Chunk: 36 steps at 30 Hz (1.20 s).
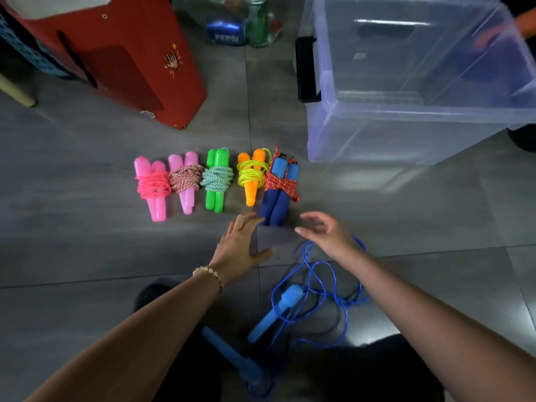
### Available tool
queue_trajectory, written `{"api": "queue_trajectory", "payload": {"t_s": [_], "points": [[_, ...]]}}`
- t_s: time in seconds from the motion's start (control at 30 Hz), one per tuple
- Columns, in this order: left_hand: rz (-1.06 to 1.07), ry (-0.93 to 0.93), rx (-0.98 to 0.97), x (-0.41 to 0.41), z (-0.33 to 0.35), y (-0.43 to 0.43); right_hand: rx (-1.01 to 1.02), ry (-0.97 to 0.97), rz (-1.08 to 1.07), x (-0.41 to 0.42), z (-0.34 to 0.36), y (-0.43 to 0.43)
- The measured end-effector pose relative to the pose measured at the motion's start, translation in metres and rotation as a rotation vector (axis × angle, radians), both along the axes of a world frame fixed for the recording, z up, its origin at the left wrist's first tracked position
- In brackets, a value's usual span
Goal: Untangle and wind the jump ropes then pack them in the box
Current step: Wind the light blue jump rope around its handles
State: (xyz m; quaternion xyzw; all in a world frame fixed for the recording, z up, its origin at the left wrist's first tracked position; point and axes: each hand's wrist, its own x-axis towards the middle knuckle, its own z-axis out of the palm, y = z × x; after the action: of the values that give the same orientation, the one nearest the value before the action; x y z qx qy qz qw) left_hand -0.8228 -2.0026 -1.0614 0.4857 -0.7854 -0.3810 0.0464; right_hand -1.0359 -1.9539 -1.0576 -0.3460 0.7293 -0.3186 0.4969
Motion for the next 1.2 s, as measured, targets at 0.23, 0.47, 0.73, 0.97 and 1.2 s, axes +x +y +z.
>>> {"api": "queue_trajectory", "payload": {"t_s": [0.23,0.47,0.73,0.97,1.2], "points": [[-0.425,-0.376,0.226,0.048,0.0,0.071,0.171,0.016,0.308,0.029,-0.005,0.105],[-0.171,-0.259,0.332,0.043,-0.014,0.111,0.176,0.085,-0.021,0.069,-0.025,0.153],[-0.443,-0.318,0.232,0.084,-0.013,0.121,0.265,-0.16,-0.003,0.141,-0.034,0.194],[-0.576,-0.411,0.088,0.095,-0.021,0.14,0.299,-0.329,-0.208,0.141,-0.023,0.196],[-0.1,-0.039,0.214,0.043,0.002,0.134,0.173,-0.224,-0.385,0.091,-0.001,0.158]]}}
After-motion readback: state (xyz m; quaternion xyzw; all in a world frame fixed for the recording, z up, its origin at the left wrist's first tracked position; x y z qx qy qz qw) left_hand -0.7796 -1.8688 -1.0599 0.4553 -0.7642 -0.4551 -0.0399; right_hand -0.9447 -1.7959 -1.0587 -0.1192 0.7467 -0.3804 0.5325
